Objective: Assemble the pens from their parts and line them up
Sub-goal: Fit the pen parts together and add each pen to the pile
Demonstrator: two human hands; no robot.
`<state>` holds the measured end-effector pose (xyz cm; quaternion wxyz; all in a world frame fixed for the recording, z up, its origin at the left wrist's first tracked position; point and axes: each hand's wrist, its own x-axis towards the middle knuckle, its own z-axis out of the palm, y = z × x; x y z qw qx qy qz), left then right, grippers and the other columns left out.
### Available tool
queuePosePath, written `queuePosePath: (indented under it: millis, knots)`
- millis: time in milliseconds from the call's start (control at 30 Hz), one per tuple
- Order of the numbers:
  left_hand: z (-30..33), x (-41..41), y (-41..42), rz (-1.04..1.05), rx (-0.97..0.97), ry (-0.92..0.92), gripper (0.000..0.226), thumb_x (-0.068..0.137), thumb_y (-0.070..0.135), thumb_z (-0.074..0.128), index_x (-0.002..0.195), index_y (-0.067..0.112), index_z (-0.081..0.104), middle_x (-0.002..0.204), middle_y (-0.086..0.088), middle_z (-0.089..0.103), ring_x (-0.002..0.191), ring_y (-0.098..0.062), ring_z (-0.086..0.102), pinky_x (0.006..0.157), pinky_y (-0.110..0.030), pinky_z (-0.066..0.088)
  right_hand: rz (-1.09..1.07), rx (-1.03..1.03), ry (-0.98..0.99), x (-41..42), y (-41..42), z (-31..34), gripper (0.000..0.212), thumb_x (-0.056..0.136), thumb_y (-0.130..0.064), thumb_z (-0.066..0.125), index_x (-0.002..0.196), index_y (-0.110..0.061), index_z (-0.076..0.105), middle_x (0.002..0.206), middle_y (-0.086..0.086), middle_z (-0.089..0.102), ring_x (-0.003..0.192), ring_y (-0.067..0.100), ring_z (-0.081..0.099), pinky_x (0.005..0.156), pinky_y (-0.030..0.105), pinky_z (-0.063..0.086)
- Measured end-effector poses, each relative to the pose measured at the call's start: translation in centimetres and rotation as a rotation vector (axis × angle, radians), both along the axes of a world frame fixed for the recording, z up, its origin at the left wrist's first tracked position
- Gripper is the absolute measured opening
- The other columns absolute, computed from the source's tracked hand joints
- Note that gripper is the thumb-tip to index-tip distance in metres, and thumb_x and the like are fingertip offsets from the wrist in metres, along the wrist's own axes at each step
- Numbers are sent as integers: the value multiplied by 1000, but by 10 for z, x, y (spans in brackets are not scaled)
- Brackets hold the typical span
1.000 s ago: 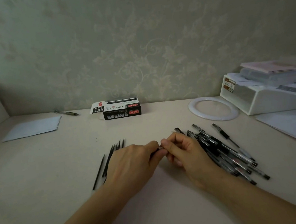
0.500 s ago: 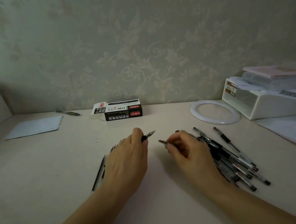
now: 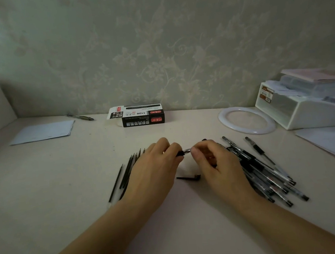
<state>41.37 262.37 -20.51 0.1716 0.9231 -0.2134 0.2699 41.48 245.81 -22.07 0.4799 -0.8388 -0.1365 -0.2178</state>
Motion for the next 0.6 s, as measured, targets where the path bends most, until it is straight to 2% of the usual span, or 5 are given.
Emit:
queuePosePath:
  millis: [100,167,300,467,600]
  knots:
    - [1,-2,-2,-88,3,-37,16,95,25,55,102,14,65,87,-1,54,73,-19,53,56,-37,48,47,52,21,0,-2,1,23,93,-38,59,83,-20,69,71,-8,67,66,8,61,61,13,44]
    - [1,-2,-4,-119,-7,-41,15,94,23,57,101,14,66,86,-1,55,72,-17,53,54,-34,47,92,99,46,1,-3,0,21,93,-33,62,80,-18,70,68,-6,68,64,7,61,61,14,44]
    - [-1,-1,-3,-147,-60,-6,22,96,29,46,98,18,65,83,5,50,69,-12,47,50,-36,47,182,212,77,3,-5,0,14,93,-22,64,82,-20,72,72,-9,70,70,1,62,68,11,46]
    - [-5,1,-2,-109,-64,35,33,96,39,35,101,22,62,89,9,51,73,-9,49,56,-36,48,260,272,134,7,-4,-1,9,93,-13,65,90,-16,72,82,-6,73,80,5,66,77,16,49]
    - [-6,-1,0,-103,-138,58,21,98,37,43,108,22,53,96,11,57,80,-9,57,61,-35,50,277,303,148,5,-3,-1,18,92,-6,65,104,-18,71,94,-6,73,90,10,68,81,17,51]
